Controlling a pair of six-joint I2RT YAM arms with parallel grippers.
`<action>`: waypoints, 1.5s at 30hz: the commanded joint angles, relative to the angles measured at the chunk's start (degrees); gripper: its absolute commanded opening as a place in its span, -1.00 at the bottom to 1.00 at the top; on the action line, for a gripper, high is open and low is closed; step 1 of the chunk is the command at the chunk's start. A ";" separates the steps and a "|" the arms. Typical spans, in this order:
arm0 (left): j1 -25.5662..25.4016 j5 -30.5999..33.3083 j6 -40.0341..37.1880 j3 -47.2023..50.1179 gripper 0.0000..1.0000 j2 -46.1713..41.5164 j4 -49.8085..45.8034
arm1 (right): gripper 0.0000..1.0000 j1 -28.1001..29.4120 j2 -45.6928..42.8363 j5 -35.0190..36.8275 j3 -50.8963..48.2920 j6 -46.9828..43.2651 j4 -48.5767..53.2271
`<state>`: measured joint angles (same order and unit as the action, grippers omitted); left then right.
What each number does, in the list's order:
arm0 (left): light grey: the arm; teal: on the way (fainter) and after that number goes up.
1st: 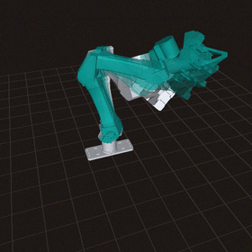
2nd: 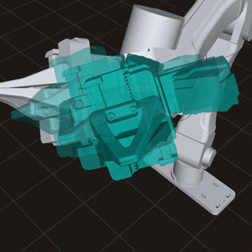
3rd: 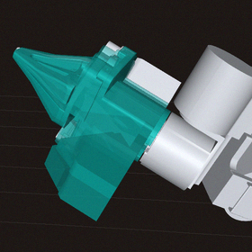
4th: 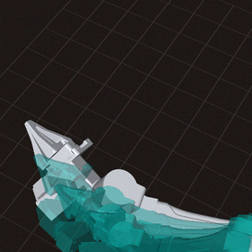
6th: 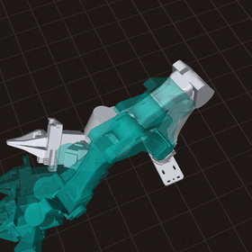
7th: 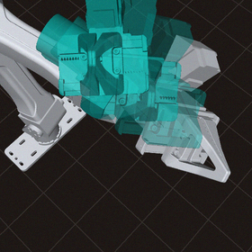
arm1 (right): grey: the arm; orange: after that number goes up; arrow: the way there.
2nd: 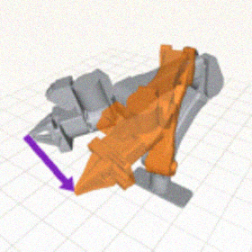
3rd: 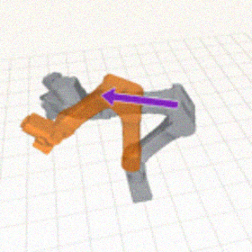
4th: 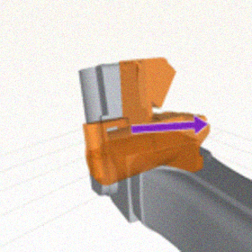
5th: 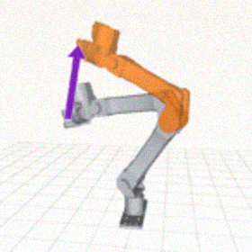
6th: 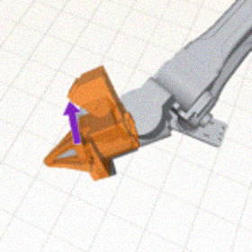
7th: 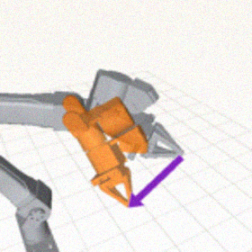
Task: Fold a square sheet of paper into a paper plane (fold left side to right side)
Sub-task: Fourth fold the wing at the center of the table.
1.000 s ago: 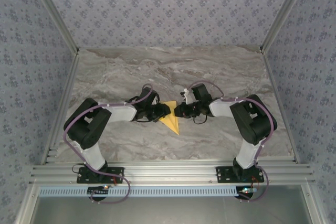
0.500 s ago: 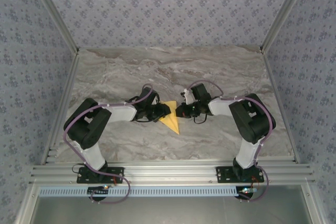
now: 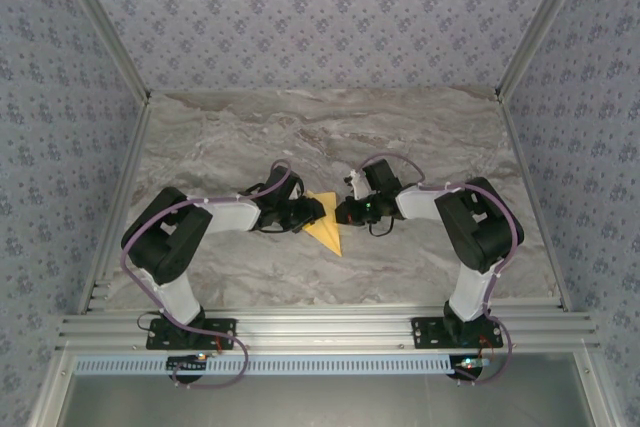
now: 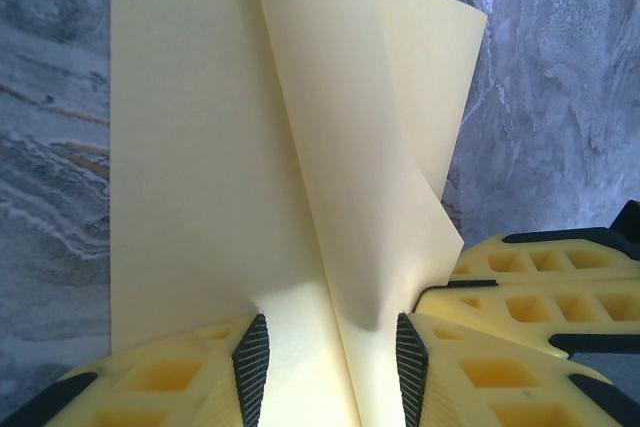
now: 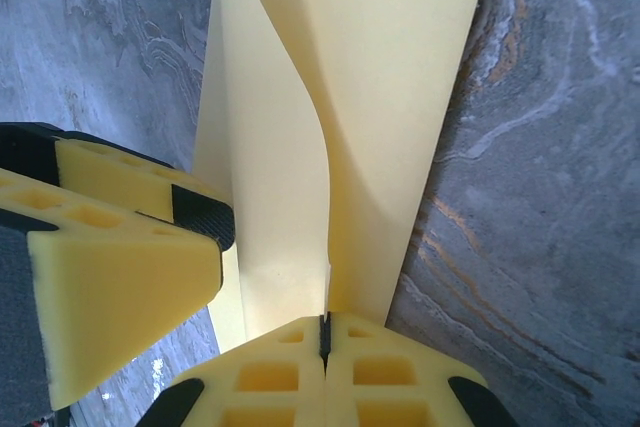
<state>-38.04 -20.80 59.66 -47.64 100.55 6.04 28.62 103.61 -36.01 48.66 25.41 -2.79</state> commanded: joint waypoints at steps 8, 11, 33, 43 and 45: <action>-0.37 1.20 -0.52 -0.66 -0.19 1.49 -3.06 | -0.87 0.78 1.74 2.00 0.61 -1.23 2.14; -0.37 1.20 -0.42 -0.70 -0.19 1.40 -3.08 | -0.87 0.84 1.69 2.70 0.55 -1.33 2.73; -0.34 1.20 -0.44 -0.69 -0.19 1.75 -3.03 | -0.87 0.89 -2.40 2.98 -0.27 -1.54 2.43; -0.31 1.11 -0.47 -0.70 -0.19 1.74 -3.06 | -0.86 0.88 0.18 3.47 0.19 -1.77 3.00; -0.36 1.11 -0.51 -0.75 -0.19 1.75 -3.06 | -0.86 0.91 0.53 3.59 0.25 -1.83 3.22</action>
<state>-38.04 -20.80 59.66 -47.75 100.62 5.85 29.19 102.83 -33.54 48.58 24.56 -1.48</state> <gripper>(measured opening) 0.407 0.073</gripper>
